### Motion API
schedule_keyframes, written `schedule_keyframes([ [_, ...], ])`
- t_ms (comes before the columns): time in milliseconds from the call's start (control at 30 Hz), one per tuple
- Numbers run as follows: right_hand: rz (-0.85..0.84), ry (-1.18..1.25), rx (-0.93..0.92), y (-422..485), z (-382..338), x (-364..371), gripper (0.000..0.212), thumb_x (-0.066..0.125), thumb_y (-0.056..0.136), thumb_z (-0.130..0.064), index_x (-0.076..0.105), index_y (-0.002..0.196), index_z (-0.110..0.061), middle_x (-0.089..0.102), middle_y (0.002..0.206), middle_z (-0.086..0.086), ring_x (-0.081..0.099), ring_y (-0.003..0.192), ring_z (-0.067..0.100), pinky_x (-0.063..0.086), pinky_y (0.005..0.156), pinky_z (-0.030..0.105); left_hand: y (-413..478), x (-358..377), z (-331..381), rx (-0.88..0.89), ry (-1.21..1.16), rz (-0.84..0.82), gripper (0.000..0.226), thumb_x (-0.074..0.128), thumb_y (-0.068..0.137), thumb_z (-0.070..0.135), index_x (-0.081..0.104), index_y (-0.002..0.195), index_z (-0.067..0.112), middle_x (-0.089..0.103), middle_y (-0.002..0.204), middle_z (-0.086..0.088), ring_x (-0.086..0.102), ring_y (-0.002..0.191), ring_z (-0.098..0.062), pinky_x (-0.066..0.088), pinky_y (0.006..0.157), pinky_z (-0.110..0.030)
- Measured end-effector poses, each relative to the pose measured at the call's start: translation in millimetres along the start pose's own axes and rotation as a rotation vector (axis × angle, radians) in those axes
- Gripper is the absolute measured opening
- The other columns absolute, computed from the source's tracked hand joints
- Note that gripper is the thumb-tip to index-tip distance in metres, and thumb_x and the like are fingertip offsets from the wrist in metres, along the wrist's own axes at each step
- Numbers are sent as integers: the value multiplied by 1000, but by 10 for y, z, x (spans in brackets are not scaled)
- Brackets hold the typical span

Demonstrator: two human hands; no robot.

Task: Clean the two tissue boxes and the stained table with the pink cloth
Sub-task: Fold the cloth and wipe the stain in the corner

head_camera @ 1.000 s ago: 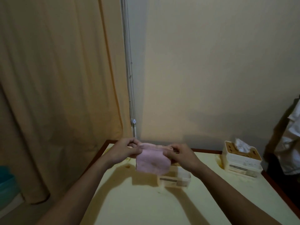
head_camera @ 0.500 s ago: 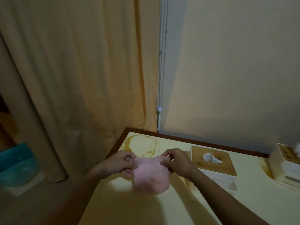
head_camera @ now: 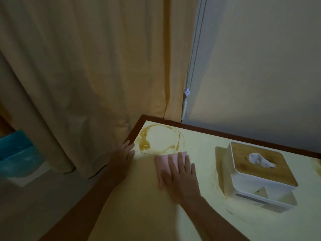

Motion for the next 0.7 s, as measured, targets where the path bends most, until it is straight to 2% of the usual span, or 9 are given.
schedule_keyframes([
  [33, 14, -1, 15, 49, 38, -8, 74, 12, 100, -61, 42, 153, -20, 36, 158, 22, 37, 142, 48, 36, 111, 61, -11, -12, -24, -9, -55, 16, 47, 37, 102, 35, 52, 139, 12, 40, 152, -8, 35, 141, -25, 24, 113, -35],
  [100, 22, 13, 81, 186, 156, -65, 74, -1, 98, -63, 9, 162, -28, 3, 168, 17, 5, 154, 43, 9, 122, 54, -39, -16, -101, -21, -156, 87, 36, 43, 104, 21, 54, 138, 12, 45, 149, -6, 40, 138, -22, 25, 108, -24],
  [167, 42, 49, 155, 402, 274, -96, 70, 3, 100, -63, -8, 161, -31, -15, 167, 14, -13, 154, 38, -6, 123, 51, -59, -26, -148, -44, -218, 158, 34, 42, 104, 16, 57, 134, 14, 52, 144, -4, 46, 133, -20, 27, 105, -22],
  [300, 32, 26, 170, 946, 410, -168, 68, 8, 101, -63, -8, 161, -34, -13, 168, 15, -13, 154, 39, -4, 124, 53, -51, 23, -167, -72, -260, 178, 33, 43, 103, 14, 60, 132, 13, 55, 140, -4, 49, 130, -17, 26, 103, -16],
  [433, 0, -20, 100, 1495, 348, -183, 68, 9, 101, -64, -6, 161, -35, -10, 169, 14, -9, 155, 39, 0, 124, 54, -1, 56, -196, -44, -162, 193, 35, 42, 103, 14, 58, 135, 12, 55, 141, -5, 51, 129, -20, 25, 99, -14],
  [600, -23, -65, -21, 1979, 25, -185, 67, 10, 100, -66, -4, 160, -39, -8, 170, 10, -6, 155, 36, 0, 125, 53, 58, 118, -259, -20, -136, 217, 37, 41, 103, 20, 58, 135, 10, 59, 136, -7, 55, 125, -22, 31, 101, -20],
  [700, -49, -88, -134, 2132, -213, -186, 66, 9, 99, -67, -6, 159, -42, -10, 169, 8, -7, 155, 36, -1, 124, 53, 70, 120, -259, -53, -174, 221, 36, 43, 103, 16, 55, 136, 10, 58, 137, -9, 55, 124, -24, 35, 104, -27],
])
Point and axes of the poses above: each hand's wrist, its own y-axis towards the middle knuckle, its own x-axis out of the palm, z = x × y, the point moved 2 cm from there along y, towards the middle knuckle
